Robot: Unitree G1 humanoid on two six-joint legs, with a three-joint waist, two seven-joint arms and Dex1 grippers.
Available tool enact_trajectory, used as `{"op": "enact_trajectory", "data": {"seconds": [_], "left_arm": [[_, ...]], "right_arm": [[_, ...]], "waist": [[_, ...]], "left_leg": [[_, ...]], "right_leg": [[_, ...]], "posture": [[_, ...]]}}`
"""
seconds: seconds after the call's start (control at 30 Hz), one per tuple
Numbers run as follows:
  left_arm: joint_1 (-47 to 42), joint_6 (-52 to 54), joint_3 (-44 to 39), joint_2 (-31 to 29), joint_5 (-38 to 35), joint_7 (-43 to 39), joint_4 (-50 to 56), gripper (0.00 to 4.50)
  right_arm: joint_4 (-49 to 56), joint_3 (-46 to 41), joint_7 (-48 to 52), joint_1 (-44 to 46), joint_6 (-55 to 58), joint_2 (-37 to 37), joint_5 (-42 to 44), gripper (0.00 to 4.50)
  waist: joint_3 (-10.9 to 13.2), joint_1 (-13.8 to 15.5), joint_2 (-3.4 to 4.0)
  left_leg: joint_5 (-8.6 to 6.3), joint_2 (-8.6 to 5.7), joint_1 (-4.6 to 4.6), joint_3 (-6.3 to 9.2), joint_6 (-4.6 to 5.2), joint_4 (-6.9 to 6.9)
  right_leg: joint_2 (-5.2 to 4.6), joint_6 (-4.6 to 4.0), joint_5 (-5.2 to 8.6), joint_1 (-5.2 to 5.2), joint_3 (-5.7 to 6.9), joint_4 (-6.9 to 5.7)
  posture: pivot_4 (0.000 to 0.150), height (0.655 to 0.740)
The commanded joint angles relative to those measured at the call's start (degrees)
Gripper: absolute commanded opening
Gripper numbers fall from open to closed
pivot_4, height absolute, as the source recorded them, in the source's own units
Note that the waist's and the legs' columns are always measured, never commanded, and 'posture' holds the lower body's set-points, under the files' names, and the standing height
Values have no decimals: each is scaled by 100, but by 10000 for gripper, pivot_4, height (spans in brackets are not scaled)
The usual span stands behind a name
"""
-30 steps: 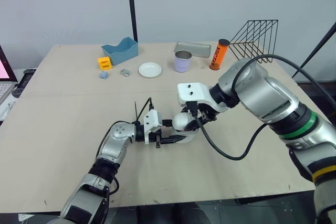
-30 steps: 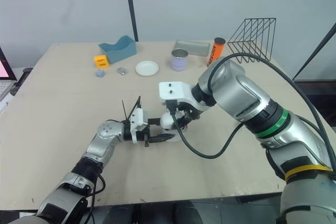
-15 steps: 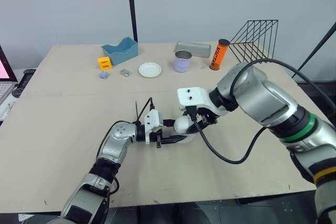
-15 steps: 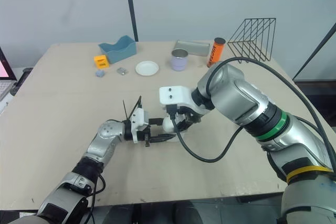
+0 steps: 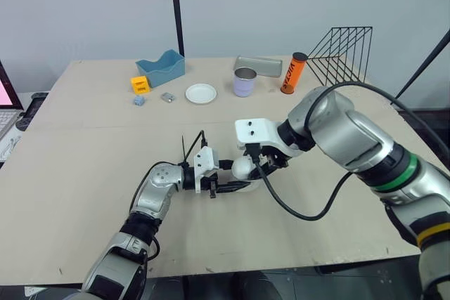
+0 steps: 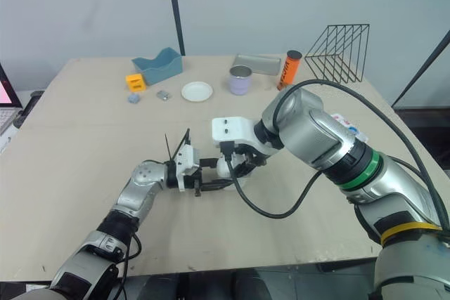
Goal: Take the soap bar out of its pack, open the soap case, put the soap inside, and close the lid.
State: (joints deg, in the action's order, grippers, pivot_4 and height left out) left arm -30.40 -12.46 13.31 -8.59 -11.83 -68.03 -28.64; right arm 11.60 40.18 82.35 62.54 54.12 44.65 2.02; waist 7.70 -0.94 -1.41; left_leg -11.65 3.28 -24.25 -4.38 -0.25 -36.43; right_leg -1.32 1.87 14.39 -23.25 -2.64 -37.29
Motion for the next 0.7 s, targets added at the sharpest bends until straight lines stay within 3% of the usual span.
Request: {"op": "enact_trajectory", "data": {"seconds": [0.03,0.7], "left_arm": [[-57,44,101,22,81,-25,-43,19916],[-30,45,70,-5,89,5,-29,19916]], "right_arm": [[54,27,18,4,-57,26,-33,18746],[-17,44,68,-12,-132,74,-59,18746]], "waist": [[0,0,0],[0,0,0]], "left_leg": [[0,0,0,0,0,0],[0,0,0,0,0,0]], "right_leg": [[0,0,0,0,0,0],[0,0,0,0,0,0]], "posture": [[1500,7393],[1500,7393]]}}
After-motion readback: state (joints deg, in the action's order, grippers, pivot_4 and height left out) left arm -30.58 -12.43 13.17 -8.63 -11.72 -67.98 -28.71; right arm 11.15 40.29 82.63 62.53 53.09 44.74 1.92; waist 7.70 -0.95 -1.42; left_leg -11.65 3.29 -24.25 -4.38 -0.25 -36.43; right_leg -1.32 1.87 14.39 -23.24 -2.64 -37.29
